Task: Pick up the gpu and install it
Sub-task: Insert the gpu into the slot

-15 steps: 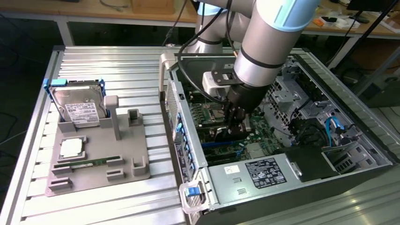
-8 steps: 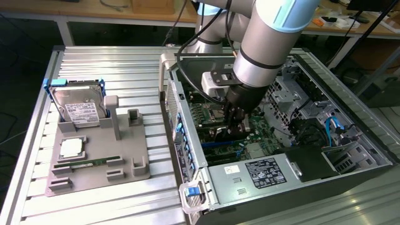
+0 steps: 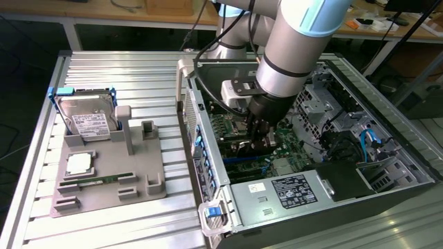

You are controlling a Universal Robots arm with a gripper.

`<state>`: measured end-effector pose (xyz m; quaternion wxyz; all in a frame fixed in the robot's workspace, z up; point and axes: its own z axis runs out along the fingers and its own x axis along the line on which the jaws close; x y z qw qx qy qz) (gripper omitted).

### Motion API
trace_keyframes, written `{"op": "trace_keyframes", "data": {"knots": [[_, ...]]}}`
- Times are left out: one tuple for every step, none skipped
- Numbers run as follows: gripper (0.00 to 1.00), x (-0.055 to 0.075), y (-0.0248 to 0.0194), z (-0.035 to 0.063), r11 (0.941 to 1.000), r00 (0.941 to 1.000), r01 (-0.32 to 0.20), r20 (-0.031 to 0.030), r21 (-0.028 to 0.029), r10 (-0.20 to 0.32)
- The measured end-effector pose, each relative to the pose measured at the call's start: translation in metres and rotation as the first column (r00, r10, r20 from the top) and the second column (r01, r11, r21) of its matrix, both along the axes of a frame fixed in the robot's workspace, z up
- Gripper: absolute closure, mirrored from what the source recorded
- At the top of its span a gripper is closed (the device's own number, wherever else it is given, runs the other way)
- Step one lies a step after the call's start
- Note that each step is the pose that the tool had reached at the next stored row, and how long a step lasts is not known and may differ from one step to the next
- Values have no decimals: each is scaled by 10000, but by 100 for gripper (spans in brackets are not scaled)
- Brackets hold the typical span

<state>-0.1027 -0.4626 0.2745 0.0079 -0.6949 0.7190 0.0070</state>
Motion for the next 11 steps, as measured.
{"op": "trace_keyframes", "data": {"knots": [[73, -3, 0, -1, 10000, 10000, 0, 0, 1, 0], [73, -5, 0, -2, 10000, 10000, 0, 0, 1, 0], [73, -6, 0, -3, 10000, 10000, 0, 0, 0, 0], [73, -7, 0, -4, 10000, 10000, 0, 0, -1, 0], [73, -7, -1, -7, 10000, 10000, 0, -1, 0, 0], [73, -7, -1, -11, 10000, 10000, 0, -1, 1, 0], [73, -8, -1, -17, 10000, 10000, 0, -1, 0, 0], [73, -8, -1, -24, 10000, 10000, 0, -1, -1, 0], [73, -8, -1, -33, 10000, 10000, 1, -1, -1, -1], [73, -8, -1, -44, 10000, 10000, 0, -1, -1, 0], [73, -8, -1, -59, 10000, 10000, 0, -1, 0, 0]]}}
